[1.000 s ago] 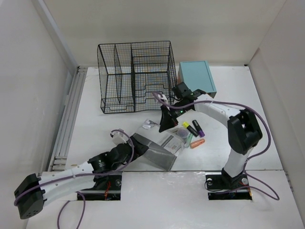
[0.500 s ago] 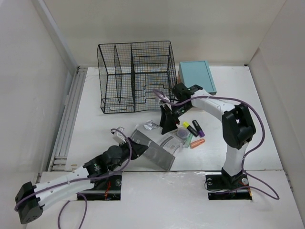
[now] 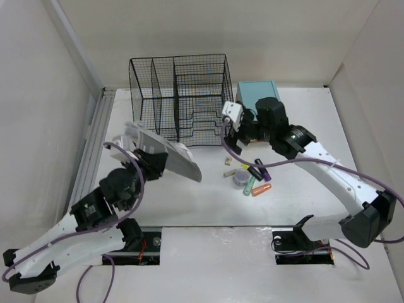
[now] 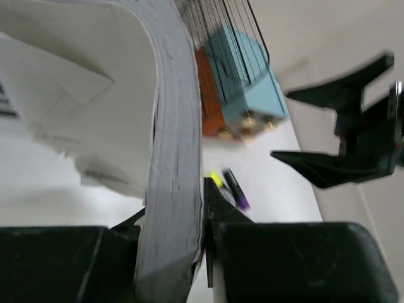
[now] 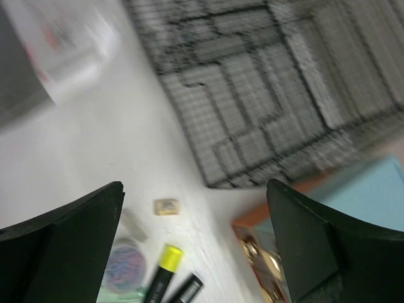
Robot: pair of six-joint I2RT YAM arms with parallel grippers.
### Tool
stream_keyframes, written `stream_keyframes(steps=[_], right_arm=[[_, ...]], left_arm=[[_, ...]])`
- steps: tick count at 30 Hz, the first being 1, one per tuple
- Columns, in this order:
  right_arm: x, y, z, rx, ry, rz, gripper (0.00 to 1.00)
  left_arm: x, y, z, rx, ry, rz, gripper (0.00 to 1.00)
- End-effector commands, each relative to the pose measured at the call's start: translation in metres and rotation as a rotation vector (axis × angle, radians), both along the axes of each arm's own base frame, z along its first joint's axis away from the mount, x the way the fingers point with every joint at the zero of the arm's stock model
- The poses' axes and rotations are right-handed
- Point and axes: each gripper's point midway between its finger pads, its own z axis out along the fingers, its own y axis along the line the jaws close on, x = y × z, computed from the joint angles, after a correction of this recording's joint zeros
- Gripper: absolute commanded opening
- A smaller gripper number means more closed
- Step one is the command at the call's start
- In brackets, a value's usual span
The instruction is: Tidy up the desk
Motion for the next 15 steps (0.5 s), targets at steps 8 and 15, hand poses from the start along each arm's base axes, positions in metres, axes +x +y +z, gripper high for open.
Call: stream_keyframes(steps=[8,15], right_arm=[[0.056,-0.080,0.041,0.127,-0.118,-0.363,1.00],[0.054,-0.090,0.041,0.145,-0.114,-0.357,1.00]], left_arm=[[0.068,0.052,0.155,0.408,-0.175,0.491,0.00],[0.155,0.086,0.185,0.544,-0.206,0.567,0.00]])
